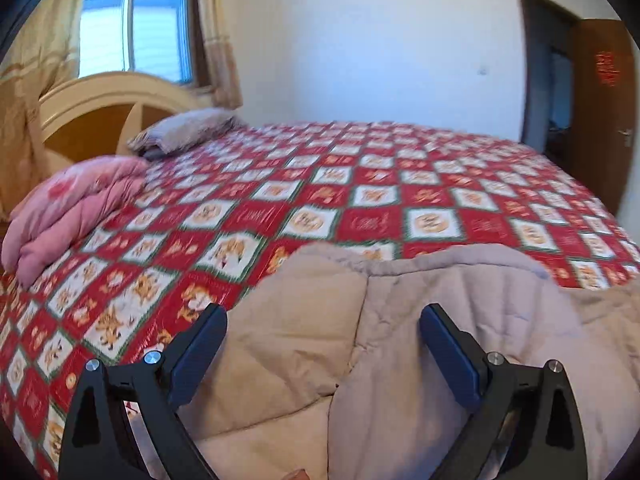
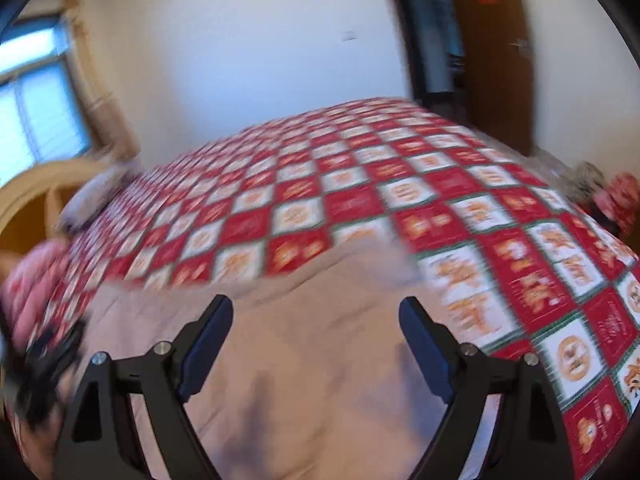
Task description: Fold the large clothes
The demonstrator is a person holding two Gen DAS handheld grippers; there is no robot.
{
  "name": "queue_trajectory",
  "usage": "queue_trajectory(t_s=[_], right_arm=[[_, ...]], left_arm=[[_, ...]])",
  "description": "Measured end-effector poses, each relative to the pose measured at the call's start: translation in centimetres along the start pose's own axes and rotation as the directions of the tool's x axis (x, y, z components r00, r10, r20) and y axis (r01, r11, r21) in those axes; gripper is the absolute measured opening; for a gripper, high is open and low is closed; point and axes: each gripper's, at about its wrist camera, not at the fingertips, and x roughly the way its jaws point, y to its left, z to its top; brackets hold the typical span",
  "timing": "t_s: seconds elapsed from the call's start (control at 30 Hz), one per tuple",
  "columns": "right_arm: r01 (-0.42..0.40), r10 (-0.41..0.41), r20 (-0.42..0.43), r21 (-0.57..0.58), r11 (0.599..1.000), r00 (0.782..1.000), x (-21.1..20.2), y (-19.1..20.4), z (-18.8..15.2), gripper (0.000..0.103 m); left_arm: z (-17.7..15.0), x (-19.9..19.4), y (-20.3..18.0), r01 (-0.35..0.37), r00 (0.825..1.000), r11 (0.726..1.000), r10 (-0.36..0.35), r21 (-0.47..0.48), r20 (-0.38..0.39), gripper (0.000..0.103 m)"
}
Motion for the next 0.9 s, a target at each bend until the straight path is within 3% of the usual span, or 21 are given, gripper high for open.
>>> queue_trajectory(t_s=[0.1, 0.17, 0.23, 0.4, 0.53, 0.6, 0.73, 0.8, 0.9], right_arm=[[-0.042, 0.036, -0.04, -0.151, 0.988, 0.999, 0.8, 4.1, -2.2, 0.088], [-0.025, 0.016, -0.041, -0.234, 0.972, 0.999, 1.8, 5.5, -3.1, 0.088], [0.021, -0.033, -0.042, -0.27, 0.963, 0.999, 3.4, 5.4, -3.3, 0.087], [0.13, -0.153, -0.088, -0.218, 0.967, 0.984, 8.1, 1.9, -2.9, 0.086], [0.158, -0.181, -0.103, -0.196, 0.968, 0.978, 8.2, 1.5, -2.6, 0.086], [0.19, -0.209, -0.083, -0.196, 0.962, 0.974, 7.3, 2.3, -2.3, 0.086], [0.122, -0.131, -0.029, -0.217, 0.968, 0.991, 5.3, 5.5, -1.5, 0.085], [0.067, -0.08, -0.046, -0.225, 0.972, 0.996, 6.2, 6.9, -1.6, 0.082], [0.079, -0.103, -0.092, -0.241, 0.967, 0.99, 9.0, 7.5, -2.8, 0.077]], left_arm=[[0.4, 1.1, 0.8, 0.005, 0.996, 0.999, -0.009, -0.047, -0.085, 0.098], [0.7, -0.8, 1.1, 0.031, 0.999, 0.998, -0.033, -0.057, -0.042, 0.098], [0.9, -2.6, 0.3, 0.036, 0.999, 0.999, -0.036, -0.005, 0.008, 0.098], [0.2, -3.8, -3.2, 0.051, 0.997, 0.988, -0.058, 0.146, 0.044, 0.098], [-1.0, 0.1, -5.8, -0.004, 0.999, 0.968, 0.016, 0.249, -0.048, 0.098], [-1.1, 1.3, -5.8, -0.004, 0.997, 0.973, 0.022, 0.229, -0.076, 0.098], [-1.4, 1.9, -5.4, 0.002, 0.996, 0.983, 0.014, 0.186, -0.085, 0.098], [-1.8, 2.2, -5.2, 0.008, 0.996, 0.984, 0.008, 0.177, -0.09, 0.099], [-2.3, 2.8, -4.8, 0.017, 0.996, 0.988, -0.005, 0.151, -0.085, 0.101]])
